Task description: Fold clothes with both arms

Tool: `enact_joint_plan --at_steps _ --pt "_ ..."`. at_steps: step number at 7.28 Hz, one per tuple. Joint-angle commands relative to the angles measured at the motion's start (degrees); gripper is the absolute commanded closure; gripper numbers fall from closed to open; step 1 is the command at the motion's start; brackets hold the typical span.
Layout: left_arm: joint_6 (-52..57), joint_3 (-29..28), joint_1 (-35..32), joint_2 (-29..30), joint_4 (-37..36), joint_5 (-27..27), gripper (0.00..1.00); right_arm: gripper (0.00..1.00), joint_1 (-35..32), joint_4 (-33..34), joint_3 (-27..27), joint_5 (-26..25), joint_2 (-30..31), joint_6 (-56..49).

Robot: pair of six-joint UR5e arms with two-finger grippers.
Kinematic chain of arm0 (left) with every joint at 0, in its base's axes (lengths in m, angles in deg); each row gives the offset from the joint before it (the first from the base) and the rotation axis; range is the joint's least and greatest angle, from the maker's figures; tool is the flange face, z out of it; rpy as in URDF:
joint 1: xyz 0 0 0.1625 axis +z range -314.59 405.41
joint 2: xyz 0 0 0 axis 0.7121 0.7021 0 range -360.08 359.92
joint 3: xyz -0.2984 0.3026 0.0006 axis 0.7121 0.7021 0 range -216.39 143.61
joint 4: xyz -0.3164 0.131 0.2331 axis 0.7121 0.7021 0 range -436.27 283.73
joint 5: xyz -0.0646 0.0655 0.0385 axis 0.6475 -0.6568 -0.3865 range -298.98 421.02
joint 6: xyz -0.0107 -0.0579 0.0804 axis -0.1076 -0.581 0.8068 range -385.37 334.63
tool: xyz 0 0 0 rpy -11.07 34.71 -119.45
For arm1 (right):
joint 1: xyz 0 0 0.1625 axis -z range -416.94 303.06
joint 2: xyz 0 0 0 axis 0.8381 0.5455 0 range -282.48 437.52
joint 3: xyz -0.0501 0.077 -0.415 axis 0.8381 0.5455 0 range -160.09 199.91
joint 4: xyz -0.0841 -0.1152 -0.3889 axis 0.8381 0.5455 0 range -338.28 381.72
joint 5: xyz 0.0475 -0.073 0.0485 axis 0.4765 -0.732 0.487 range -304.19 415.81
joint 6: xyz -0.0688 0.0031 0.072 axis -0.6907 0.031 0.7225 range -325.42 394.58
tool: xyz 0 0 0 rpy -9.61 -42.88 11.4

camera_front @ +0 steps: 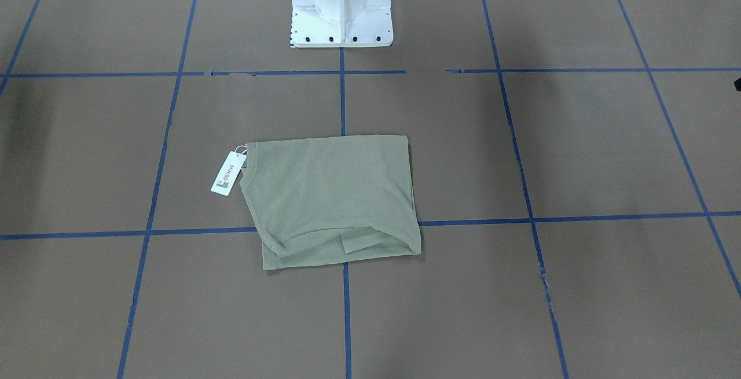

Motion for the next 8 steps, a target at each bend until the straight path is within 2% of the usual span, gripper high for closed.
enact_joint_plan --at_steps 1,4,6,8 --pt "2.72 0.1 -0.02 -0.87 -0.2 0.19 0.0 0.0 0.25 -0.29 -0.23 0.28 0.04 0.0" --pt "2.72 -1.14 0.42 -0.34 -0.29 0.02 0.0 0.0 1.05 -0.47 -0.49 0.37 -0.14 -0.35" --pt "2.72 -0.89 0.33 -0.34 0.41 -5.75 0.0 0.0 1.05 -0.55 -0.49 1.16 0.74 -0.27" --pt "2.72 -0.7 0.33 -0.08 0.41 -5.96 0.0 0.0 1.74 -0.73 -0.93 2.74 1.44 -0.35"
